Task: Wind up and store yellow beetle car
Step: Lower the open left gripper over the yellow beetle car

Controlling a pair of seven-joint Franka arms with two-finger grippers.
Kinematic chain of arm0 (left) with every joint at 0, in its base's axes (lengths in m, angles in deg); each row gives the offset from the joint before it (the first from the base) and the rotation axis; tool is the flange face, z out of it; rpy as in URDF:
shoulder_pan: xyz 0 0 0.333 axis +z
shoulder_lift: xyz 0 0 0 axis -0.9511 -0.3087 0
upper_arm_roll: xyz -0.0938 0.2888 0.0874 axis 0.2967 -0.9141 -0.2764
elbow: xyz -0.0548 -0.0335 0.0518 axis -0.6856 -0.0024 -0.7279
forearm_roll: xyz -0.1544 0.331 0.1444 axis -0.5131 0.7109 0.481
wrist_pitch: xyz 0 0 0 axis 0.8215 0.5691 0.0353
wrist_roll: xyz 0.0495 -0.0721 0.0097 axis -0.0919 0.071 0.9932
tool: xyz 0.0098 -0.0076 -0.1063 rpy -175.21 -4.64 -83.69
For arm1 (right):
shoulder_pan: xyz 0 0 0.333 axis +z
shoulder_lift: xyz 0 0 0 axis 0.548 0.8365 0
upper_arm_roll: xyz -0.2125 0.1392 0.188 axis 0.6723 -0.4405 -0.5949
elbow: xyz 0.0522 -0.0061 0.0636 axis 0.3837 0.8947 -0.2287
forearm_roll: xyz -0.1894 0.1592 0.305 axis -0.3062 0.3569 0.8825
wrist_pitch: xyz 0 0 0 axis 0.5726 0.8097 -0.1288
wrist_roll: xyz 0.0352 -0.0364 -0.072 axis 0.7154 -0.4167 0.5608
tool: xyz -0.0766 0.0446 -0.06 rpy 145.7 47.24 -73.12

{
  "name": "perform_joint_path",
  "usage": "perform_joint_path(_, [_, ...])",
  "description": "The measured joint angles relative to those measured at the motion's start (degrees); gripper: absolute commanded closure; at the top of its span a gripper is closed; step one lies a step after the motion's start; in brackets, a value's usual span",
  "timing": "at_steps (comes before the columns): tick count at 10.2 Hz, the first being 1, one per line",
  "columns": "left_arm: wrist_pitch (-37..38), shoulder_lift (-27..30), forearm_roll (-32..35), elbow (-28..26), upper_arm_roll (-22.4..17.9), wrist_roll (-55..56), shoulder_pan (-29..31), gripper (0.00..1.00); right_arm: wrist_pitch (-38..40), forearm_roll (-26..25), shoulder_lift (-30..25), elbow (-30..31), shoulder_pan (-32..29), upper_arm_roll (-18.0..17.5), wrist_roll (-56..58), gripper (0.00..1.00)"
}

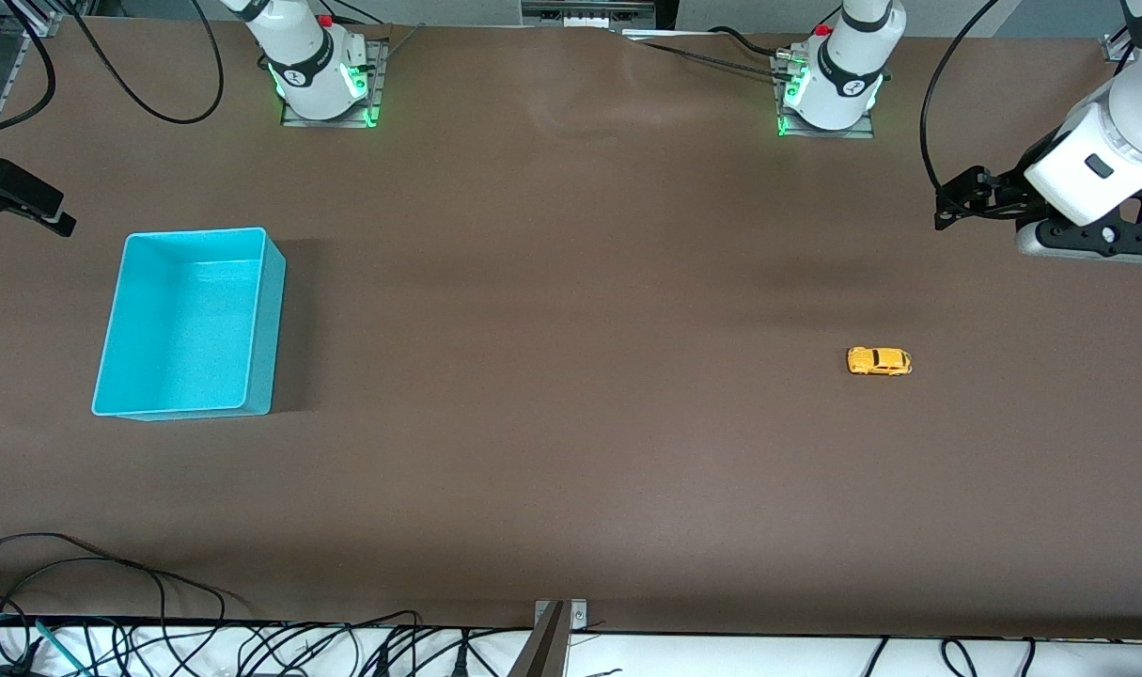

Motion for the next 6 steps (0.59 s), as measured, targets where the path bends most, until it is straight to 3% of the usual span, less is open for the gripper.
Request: perform_joint_path(6, [-1.07, -6.30, 0.35, 4.83, -0.48, -1.78, 0.22, 0.00, -0.02, 0.00, 0.07, 0.00, 0.00, -0.01, -0.02, 0.00])
